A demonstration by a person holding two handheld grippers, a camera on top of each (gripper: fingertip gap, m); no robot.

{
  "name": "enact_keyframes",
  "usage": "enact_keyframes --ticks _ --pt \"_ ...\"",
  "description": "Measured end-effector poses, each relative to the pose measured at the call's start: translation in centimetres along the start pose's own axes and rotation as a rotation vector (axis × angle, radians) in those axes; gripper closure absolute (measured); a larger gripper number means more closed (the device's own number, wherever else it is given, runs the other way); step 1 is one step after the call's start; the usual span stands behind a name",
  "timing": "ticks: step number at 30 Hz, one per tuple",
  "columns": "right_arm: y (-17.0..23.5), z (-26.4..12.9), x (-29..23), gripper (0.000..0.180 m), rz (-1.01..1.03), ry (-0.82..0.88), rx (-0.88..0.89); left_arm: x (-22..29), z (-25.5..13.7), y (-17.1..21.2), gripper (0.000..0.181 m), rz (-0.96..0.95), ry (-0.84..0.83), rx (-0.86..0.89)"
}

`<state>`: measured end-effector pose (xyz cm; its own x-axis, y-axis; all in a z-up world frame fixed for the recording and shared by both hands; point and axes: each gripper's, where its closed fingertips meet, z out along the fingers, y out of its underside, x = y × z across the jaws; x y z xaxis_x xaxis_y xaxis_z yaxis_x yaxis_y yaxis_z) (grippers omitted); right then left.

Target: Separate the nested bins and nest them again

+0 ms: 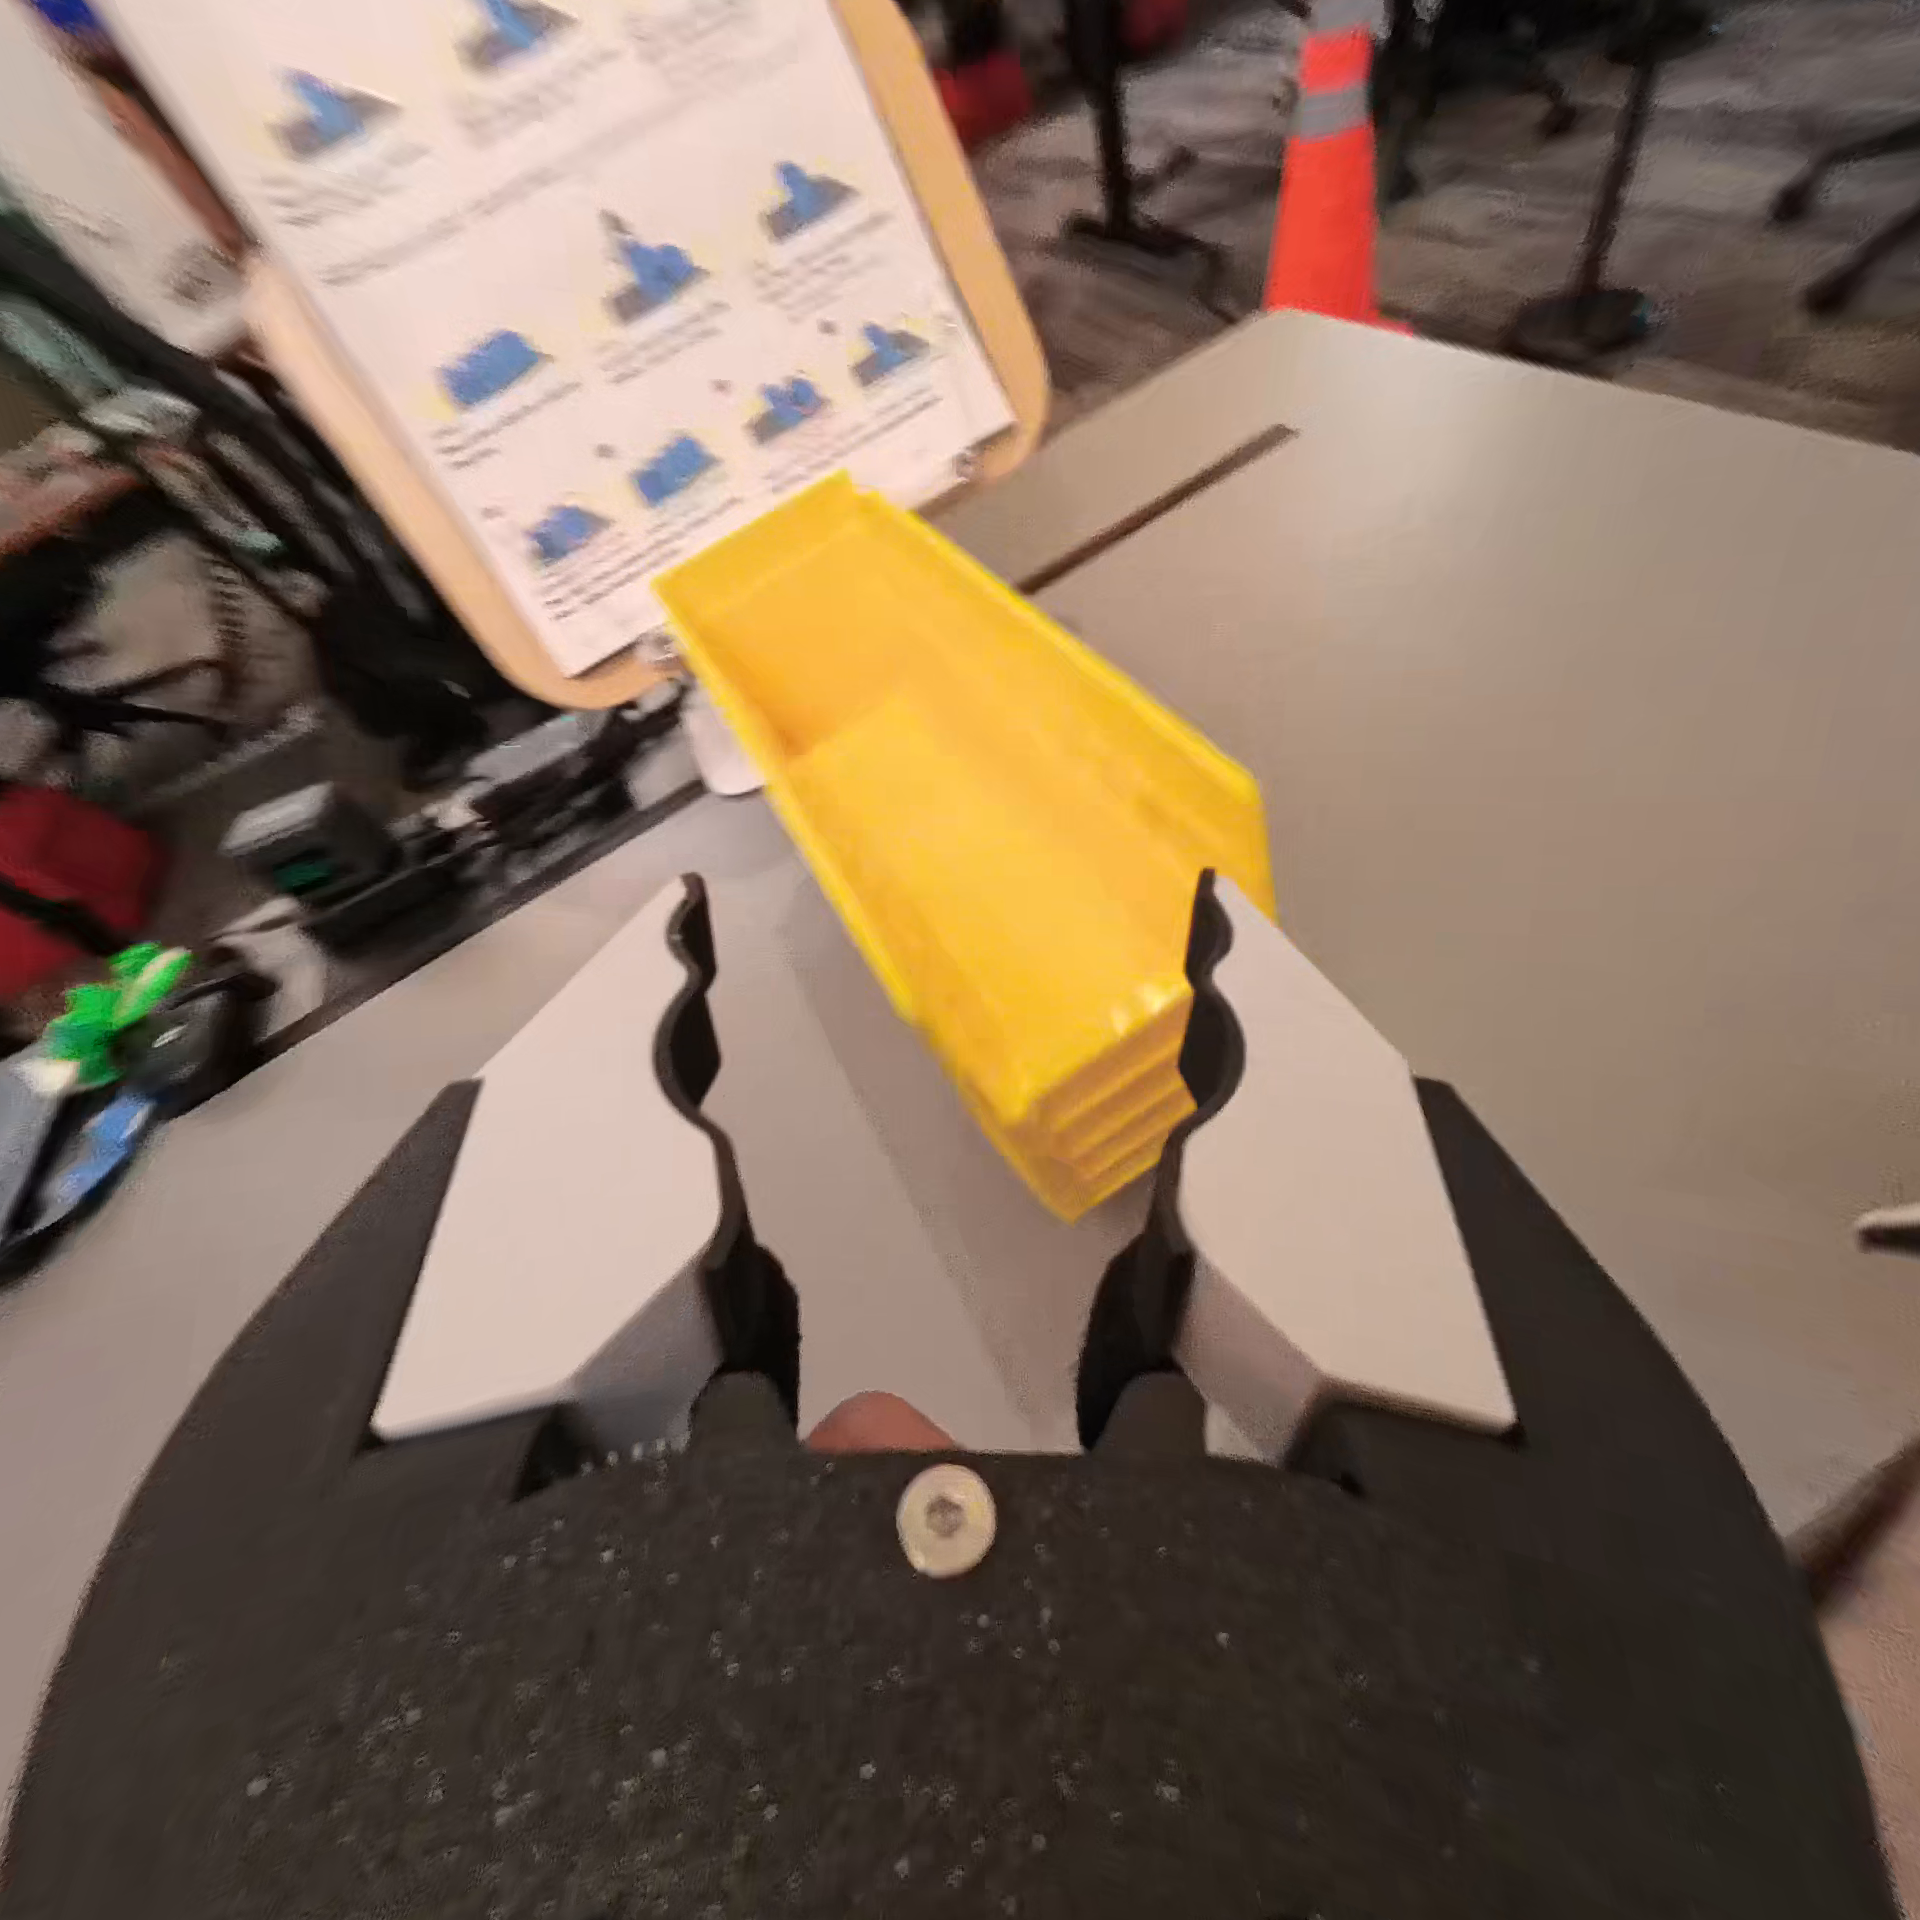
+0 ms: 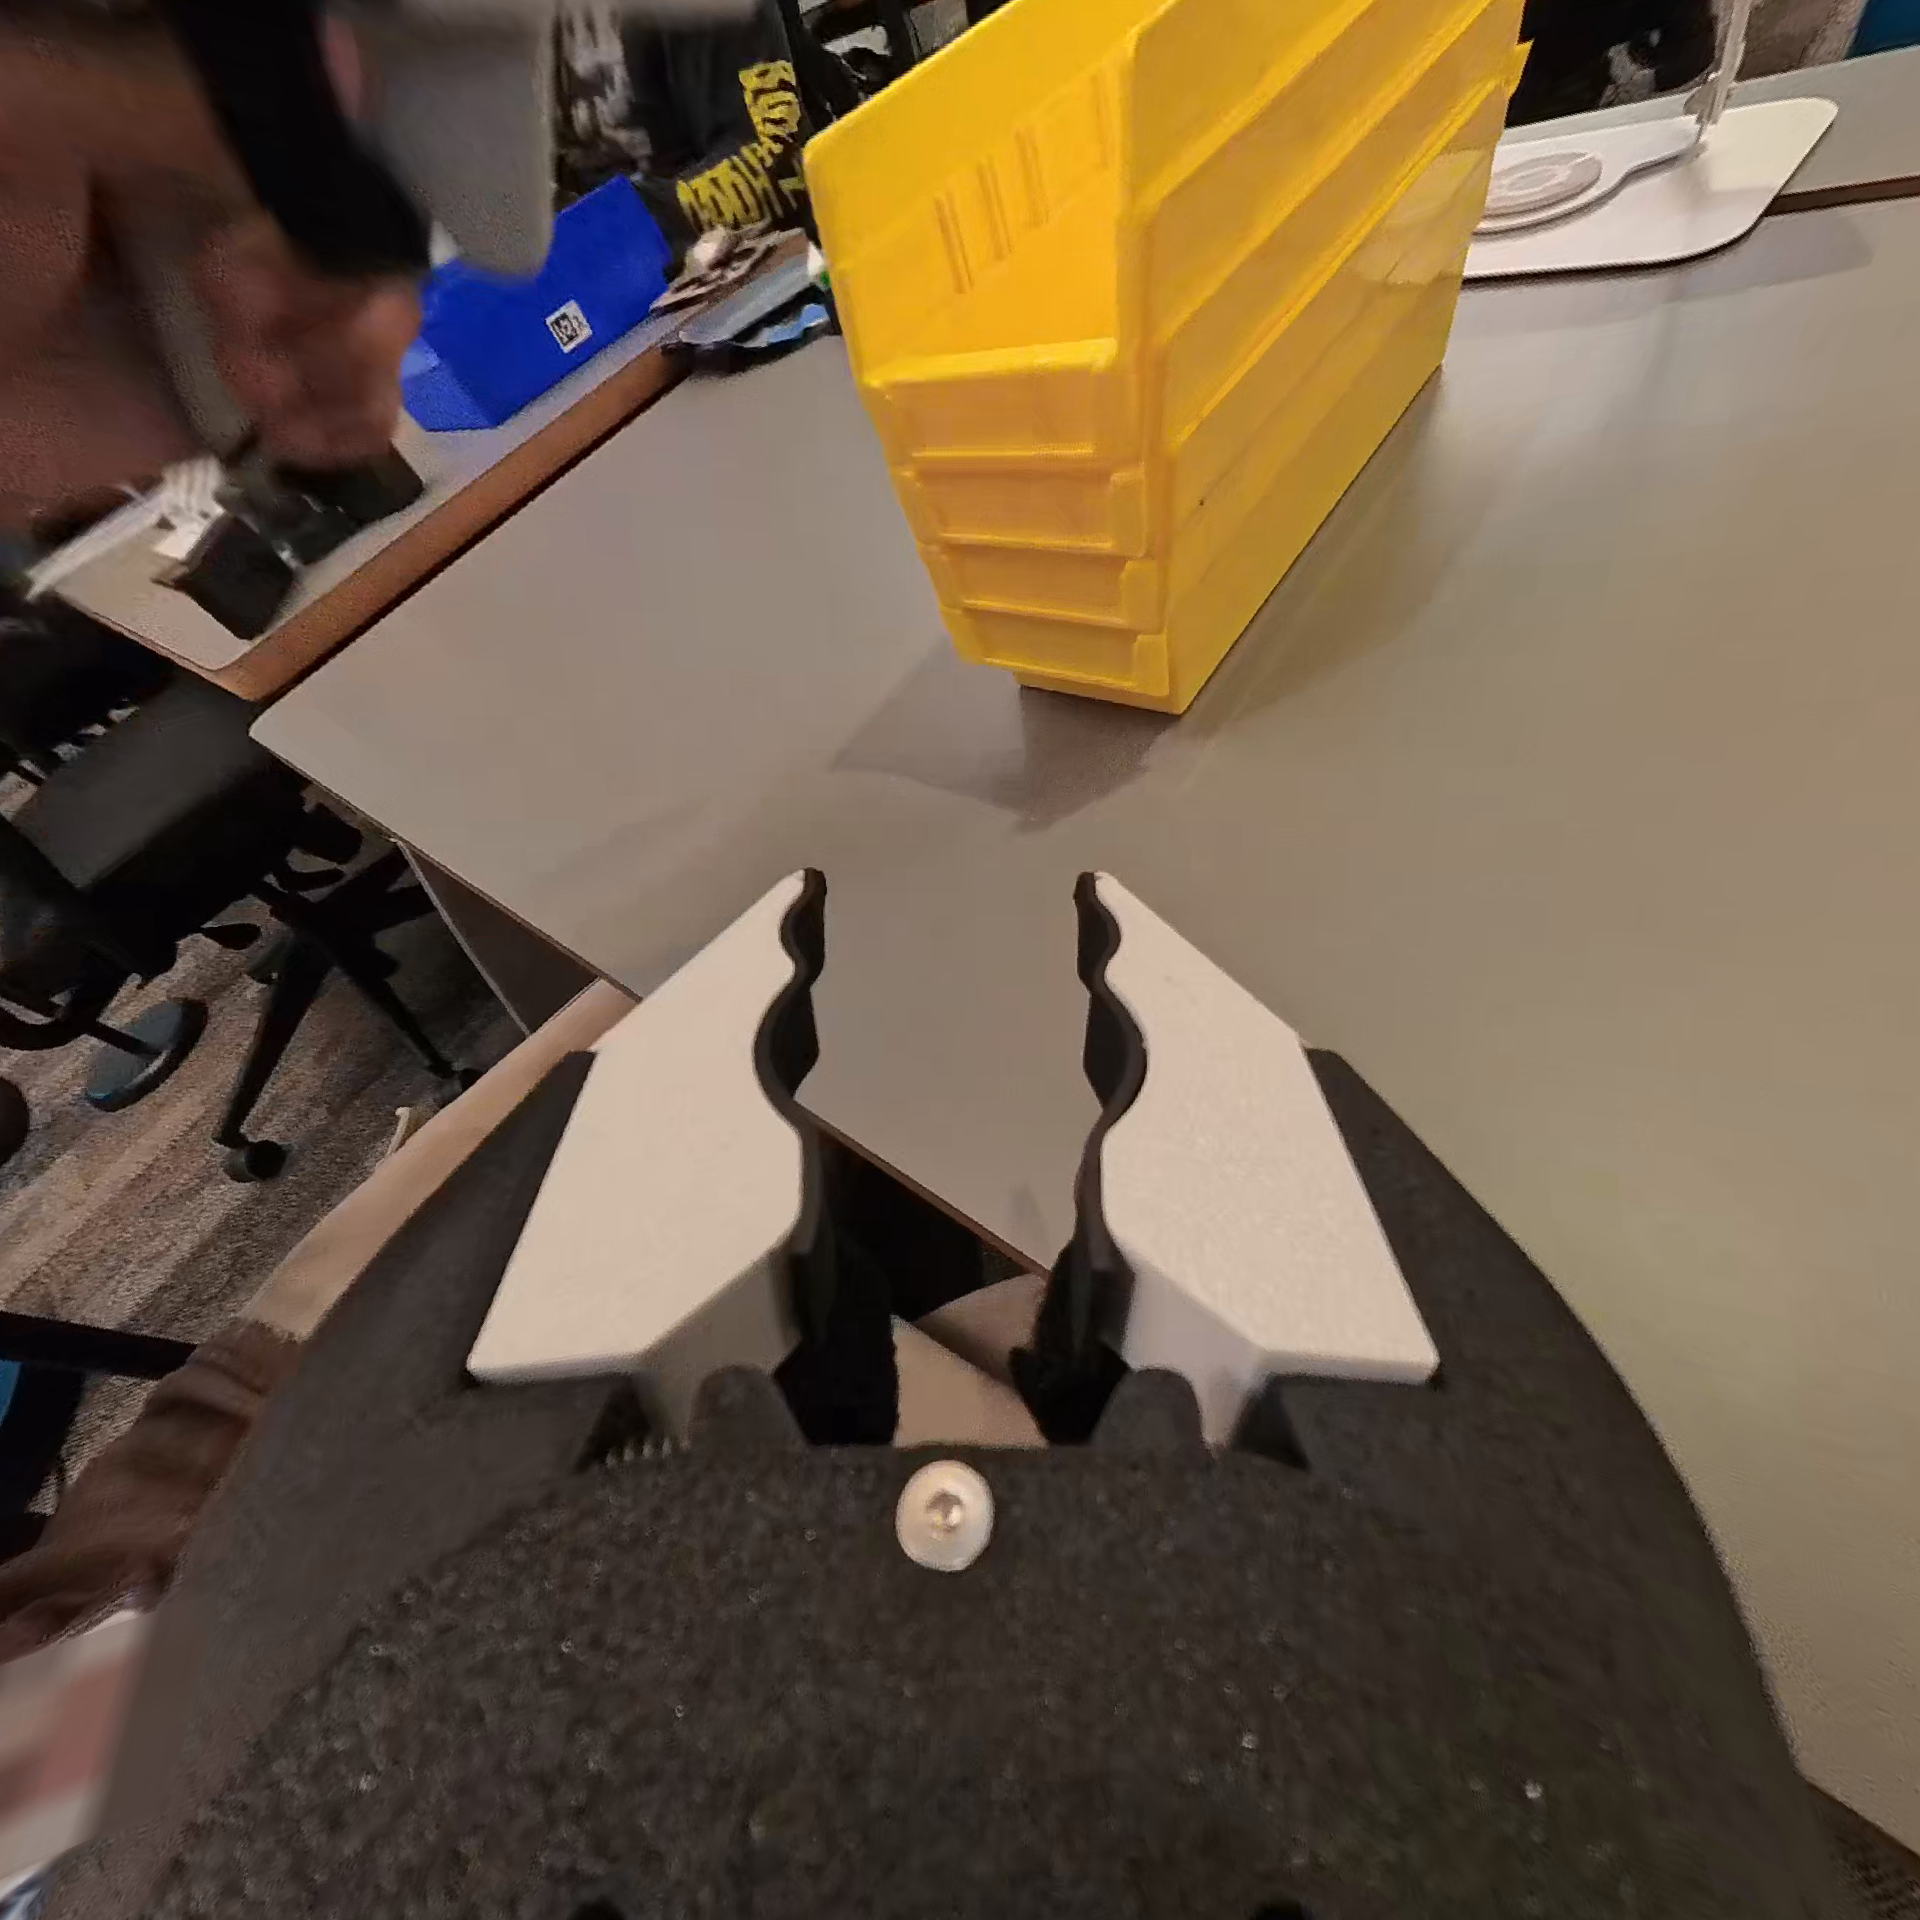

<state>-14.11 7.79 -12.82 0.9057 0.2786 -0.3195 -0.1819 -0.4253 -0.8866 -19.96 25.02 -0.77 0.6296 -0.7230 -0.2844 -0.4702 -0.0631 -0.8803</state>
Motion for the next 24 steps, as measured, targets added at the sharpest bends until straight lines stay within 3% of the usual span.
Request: enact_keyframes --ticks 5,9,12,16,19,24 --pt "0.1 -0.1 -0.4 0.131 0.035 -0.051 -0.012 -1.8 9.5 -3.7 0.059 -0.126 0.097 -0.399" --pt "0.5 0.1 -0.9 0.133 0.012 -0.066 -0.040 -2.8 14.6 -1.9 0.035 -0.296 0.075 -0.727" --pt "0.6 0.0 -1.2 0.133 0.006 -0.074 -0.046 -3.8 16.3 -0.4 0.032 -0.322 -0.032 -0.849" --pt "1.2 -0.2 -1.3 0.133 0.051 -0.107 -0.073 -1.9 16.9 2.3 0.046 -0.402 -0.038 -0.997" --pt "1.1 -0.4 -1.1 0.133 0.066 -0.114 -0.075 -2.6 16.6 2.6 0.070 -0.344 -0.077 -1.050" --pt "0.8 -0.5 -0.6 0.134 0.097 -0.123 -0.066 -2.4 16.4 2.4 0.078 -0.333 -0.080 -1.088"
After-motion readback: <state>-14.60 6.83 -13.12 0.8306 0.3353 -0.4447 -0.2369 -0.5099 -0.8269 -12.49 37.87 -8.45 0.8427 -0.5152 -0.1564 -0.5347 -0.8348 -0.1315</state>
